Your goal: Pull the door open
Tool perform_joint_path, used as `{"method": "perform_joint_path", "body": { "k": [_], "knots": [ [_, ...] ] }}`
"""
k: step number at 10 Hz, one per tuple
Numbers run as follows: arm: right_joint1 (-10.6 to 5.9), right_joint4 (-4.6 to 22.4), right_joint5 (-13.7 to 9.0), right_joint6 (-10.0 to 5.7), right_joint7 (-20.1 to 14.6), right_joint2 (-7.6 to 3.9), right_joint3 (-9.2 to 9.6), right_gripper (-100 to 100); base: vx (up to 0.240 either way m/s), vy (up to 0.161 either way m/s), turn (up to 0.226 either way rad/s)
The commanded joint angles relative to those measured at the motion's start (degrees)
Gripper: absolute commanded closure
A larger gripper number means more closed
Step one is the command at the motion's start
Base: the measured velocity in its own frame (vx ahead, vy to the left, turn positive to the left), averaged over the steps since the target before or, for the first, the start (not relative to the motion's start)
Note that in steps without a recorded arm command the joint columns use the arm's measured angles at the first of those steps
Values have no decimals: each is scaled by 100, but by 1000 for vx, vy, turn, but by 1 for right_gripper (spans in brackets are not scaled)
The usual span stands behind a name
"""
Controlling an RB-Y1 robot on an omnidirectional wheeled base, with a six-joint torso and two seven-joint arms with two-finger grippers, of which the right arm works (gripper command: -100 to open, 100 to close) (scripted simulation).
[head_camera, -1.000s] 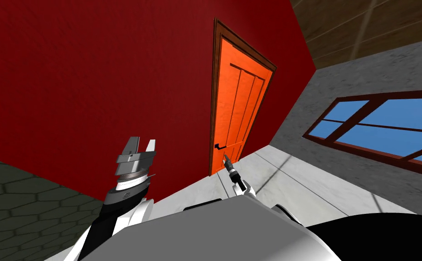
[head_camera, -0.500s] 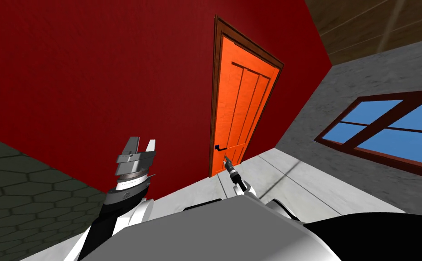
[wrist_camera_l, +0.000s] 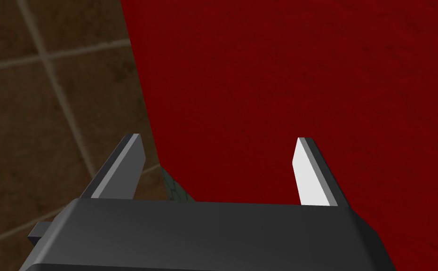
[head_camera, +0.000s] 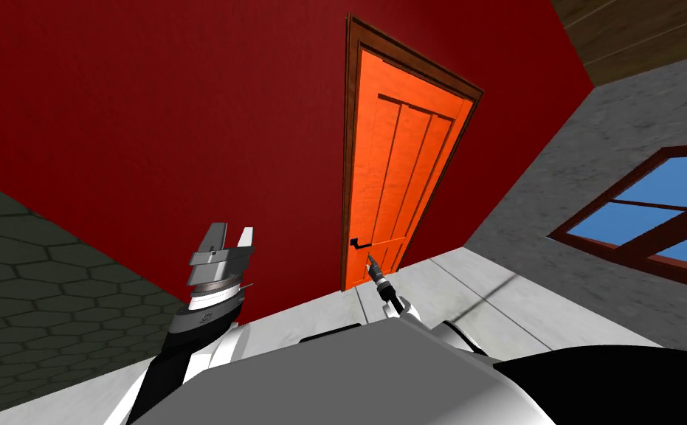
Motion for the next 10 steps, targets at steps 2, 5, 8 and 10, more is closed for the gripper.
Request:
{"method": "perform_joint_path", "body": {
  "k": [2, 5, 8, 10],
  "knots": [
    [103, -3, -173, -27, 16, -96, -114, -100, 120, 43, 227],
    [183, 11, -310, -55, 35, -166, -206, -100, 91, 22, 144],
    [382, 48, -652, -124, 85, -338, -436, -100, 105, -8, 278],
    [440, 59, -752, -144, 99, -389, -503, -100, 136, -18, 220]
  ]
}}
